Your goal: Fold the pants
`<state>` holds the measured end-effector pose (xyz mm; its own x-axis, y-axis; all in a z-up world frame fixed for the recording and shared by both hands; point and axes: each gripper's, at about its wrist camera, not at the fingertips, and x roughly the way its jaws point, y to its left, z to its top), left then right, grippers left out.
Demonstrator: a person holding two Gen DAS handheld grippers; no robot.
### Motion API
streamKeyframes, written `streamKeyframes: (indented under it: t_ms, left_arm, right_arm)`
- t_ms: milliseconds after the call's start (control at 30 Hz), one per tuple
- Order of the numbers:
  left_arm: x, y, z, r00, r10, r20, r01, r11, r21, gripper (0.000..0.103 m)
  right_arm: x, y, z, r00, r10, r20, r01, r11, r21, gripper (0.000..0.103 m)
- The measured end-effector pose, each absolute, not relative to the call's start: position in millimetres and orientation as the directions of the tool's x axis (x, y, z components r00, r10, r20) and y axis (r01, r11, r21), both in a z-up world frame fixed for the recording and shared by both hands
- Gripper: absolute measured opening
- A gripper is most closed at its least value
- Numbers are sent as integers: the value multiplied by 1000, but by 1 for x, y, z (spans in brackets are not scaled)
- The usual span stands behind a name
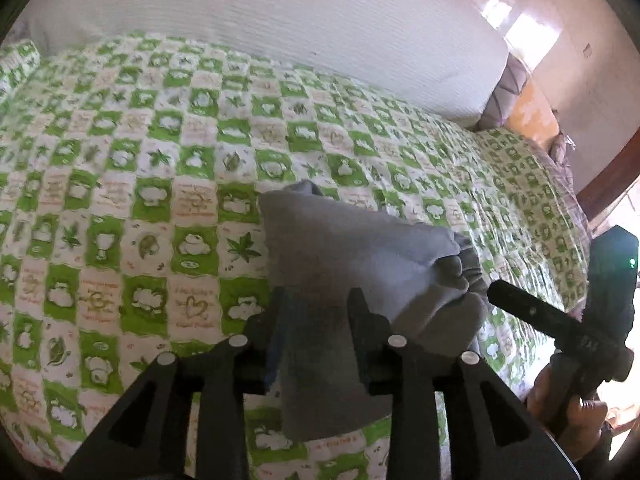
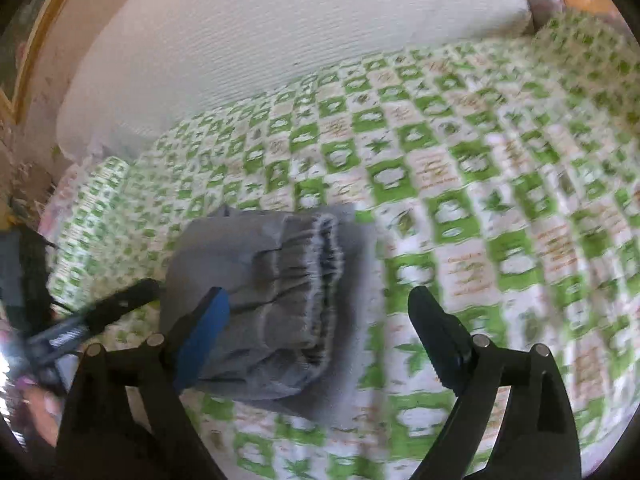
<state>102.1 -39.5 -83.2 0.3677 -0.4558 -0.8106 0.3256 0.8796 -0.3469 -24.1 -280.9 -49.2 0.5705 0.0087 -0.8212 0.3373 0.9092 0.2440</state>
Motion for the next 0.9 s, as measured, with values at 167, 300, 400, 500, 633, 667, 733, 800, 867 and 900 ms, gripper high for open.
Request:
streamKeyframes:
  t_ms: [167,300,400,500,633,667,733,800,867,900]
  left_arm:
    - [108,-29,-89,346,-520,-781,296,850,-435,46]
    - [110,-42,-112,279,-448,-849,302,881,-365,53]
    - [111,-41,-117,286,-450,-846,273,885,-378,58]
    - [105,-47,-114,306,-472,-827,310,871,-382,41]
    - [100,-52,-99,356,-462,-812,346,873,-345,26]
    - [103,-51,-96,364,-473,-802,337,870,-359,24]
    - [104,-47,-86,393,-483,-782,336,868,-367,23]
    - [105,-44,-68,454,-466,-760,344,878,-333,23]
    - [111,-39,-52,490,-452,-745,345,886,-311,23]
    - [118,-36,-44,513,-439,-738,343,893,-293,23]
  right_arm:
    - [-10,-285,-77,507,39,-861,385,883,267,91]
    - [-13,-278,-90,489,73,-869,347,898,270,91]
    - [-16,-272,-85,517,74,-853,308,913,267,70]
    - [-14,-268,-77,532,57,-845,287,926,243,46]
    - [-12,-262,-67,557,53,-829,266,934,238,35]
    - [-11,-262,-65,564,57,-824,262,934,243,35]
    - [-9,-262,-58,586,72,-807,243,934,260,34]
    - [-1,-258,-49,616,91,-782,204,941,271,34]
    - [12,-252,-40,636,96,-765,181,946,270,34]
    - [23,-250,-37,642,108,-759,170,945,279,34]
